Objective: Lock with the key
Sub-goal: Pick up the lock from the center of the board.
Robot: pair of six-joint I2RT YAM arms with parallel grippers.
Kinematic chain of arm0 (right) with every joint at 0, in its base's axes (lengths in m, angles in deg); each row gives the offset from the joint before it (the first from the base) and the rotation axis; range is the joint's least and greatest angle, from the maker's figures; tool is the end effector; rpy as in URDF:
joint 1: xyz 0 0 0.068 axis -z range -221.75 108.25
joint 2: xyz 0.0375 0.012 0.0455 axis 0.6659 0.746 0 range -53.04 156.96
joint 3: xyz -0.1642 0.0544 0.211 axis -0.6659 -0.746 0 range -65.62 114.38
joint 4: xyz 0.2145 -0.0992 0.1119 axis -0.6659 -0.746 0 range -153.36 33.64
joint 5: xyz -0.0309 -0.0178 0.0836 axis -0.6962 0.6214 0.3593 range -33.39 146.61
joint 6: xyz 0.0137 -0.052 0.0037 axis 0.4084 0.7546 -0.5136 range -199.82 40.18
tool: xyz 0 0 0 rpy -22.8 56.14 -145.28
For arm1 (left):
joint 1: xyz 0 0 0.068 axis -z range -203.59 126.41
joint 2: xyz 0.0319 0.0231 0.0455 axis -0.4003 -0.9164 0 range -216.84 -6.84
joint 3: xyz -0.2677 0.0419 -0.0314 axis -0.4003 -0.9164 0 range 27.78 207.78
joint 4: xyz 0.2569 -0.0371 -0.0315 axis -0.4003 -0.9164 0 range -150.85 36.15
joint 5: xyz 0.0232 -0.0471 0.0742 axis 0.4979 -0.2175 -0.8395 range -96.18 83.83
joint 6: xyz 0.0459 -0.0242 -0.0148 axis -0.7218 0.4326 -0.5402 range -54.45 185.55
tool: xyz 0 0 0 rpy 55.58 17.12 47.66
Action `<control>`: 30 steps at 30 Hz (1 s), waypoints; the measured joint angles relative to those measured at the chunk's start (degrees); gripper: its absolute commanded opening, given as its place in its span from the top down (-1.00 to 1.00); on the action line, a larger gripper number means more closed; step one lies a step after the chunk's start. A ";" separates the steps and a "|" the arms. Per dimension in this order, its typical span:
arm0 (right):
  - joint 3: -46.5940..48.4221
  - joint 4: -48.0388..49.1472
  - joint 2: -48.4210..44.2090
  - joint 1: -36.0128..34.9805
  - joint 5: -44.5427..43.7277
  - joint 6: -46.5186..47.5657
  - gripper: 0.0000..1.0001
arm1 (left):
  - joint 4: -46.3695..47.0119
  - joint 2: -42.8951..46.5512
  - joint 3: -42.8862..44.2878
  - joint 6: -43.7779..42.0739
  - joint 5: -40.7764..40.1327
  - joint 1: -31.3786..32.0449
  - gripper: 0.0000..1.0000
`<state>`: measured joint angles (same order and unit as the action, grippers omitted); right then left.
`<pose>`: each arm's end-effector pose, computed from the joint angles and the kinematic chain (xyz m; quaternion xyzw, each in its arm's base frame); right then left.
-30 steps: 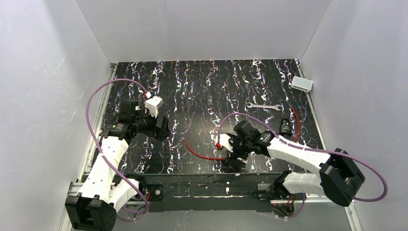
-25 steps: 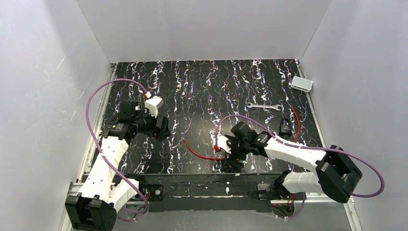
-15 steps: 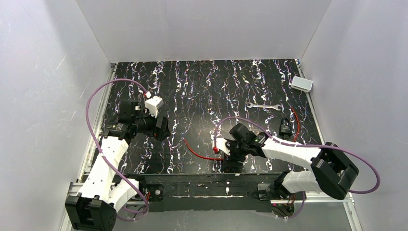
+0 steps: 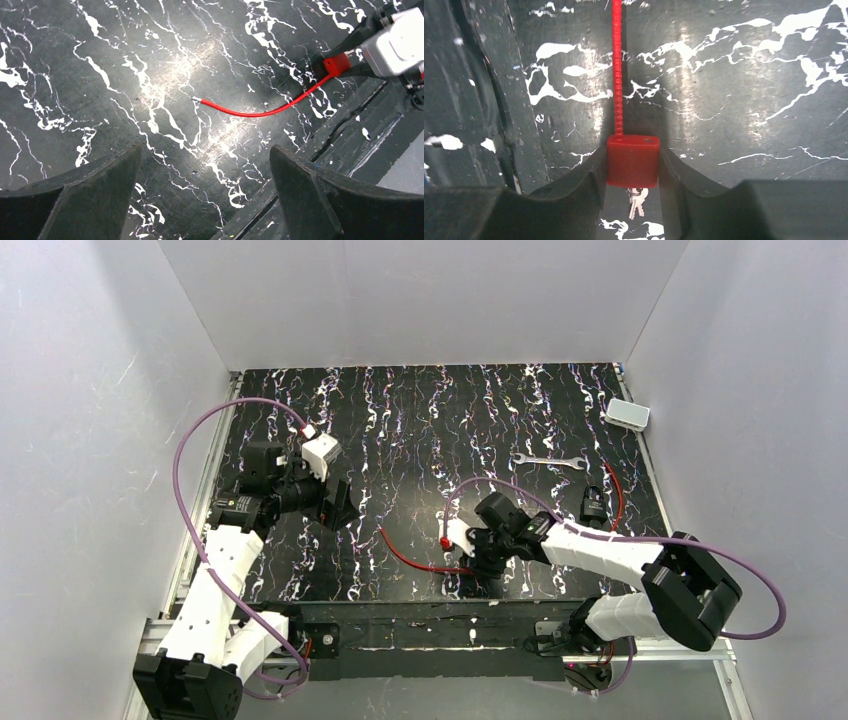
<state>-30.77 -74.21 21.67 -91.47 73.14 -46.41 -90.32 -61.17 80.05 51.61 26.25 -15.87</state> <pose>0.1439 0.1856 0.1658 -0.6606 0.6847 0.1757 0.2529 0.1902 -0.0449 0.3143 0.2816 0.8268 -0.2285 0.4300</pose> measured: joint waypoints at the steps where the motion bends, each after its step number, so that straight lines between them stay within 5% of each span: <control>1: 0.22 0.04 -0.15 0.24 0.26 -0.48 0.36 | -0.02 0.15 0.07 -0.20 0.48 0.00 -0.99; 13: 12.59 -1.36 0.22 10.38 19.17 -11.72 0.53 | -1.95 0.90 0.48 -7.39 10.95 0.37 -0.99; 21: 18.01 -2.73 1.44 10.54 33.46 -19.28 0.57 | -3.58 -1.42 3.30 -14.71 14.53 4.92 -0.99; 30: 18.18 -4.74 1.46 9.16 39.89 -22.29 0.64 | -4.55 -4.90 3.67 -19.82 16.74 10.91 -0.99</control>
<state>-12.59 -78.95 23.14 -82.31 113.03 -68.70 -94.86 -66.06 83.72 31.79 42.99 -4.96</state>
